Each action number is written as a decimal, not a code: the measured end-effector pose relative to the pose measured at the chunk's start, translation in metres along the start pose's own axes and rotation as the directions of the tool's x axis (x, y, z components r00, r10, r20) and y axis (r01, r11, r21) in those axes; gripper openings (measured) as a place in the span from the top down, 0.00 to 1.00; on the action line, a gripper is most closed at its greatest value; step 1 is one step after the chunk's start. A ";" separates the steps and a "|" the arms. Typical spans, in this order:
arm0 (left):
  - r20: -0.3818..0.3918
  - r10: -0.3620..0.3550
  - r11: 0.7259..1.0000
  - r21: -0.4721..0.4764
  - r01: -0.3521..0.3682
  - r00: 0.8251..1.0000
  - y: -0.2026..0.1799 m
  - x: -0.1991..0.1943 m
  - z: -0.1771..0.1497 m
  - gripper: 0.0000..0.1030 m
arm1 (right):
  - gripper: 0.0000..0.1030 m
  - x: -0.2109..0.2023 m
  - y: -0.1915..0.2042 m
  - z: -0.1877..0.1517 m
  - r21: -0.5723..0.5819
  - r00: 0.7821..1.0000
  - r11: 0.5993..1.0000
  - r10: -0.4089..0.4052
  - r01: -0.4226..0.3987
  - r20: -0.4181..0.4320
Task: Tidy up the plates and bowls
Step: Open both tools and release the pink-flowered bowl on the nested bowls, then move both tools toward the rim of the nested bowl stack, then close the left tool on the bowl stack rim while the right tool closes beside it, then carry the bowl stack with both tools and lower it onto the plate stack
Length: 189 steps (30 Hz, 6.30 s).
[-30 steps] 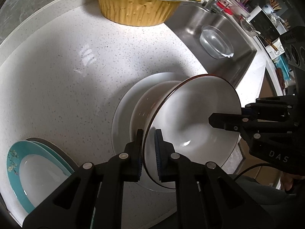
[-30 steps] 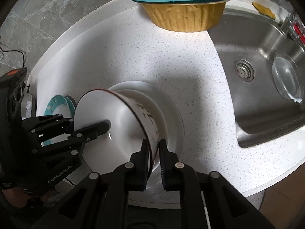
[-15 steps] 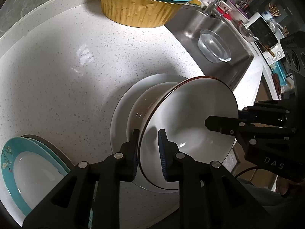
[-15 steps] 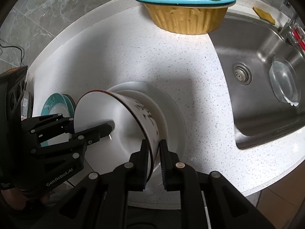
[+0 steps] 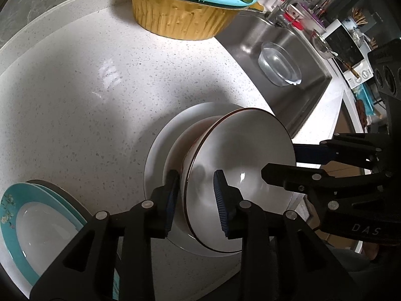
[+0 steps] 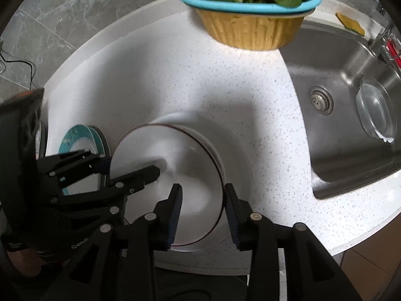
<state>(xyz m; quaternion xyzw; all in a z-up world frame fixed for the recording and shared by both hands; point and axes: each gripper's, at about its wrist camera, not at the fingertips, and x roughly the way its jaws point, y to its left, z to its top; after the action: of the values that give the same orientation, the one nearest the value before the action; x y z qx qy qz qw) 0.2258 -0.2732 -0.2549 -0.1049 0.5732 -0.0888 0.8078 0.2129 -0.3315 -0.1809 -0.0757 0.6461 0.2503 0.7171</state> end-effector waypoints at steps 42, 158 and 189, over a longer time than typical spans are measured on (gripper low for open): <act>0.154 0.004 0.908 -0.416 0.061 0.988 0.033 -0.018 -0.108 0.10 | 0.38 0.006 -0.081 0.037 -0.243 0.966 0.936 0.256 -0.254 -0.023; 0.174 0.140 0.936 -0.346 -0.073 0.975 0.115 -0.103 -0.105 0.86 | 0.84 -0.004 0.097 0.024 -0.357 0.975 0.918 0.210 -0.173 0.069; 0.095 0.108 0.933 -0.353 -0.068 0.990 0.253 -0.102 -0.208 0.87 | 0.83 0.073 0.185 -0.003 -0.290 0.987 0.944 0.163 -0.156 0.002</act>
<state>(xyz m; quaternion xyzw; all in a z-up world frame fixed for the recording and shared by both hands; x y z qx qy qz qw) 0.0015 -0.0167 -0.2980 -0.2255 0.5376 0.0564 0.8105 0.1289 -0.1543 -0.2126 -0.1235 0.5972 0.3999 0.6842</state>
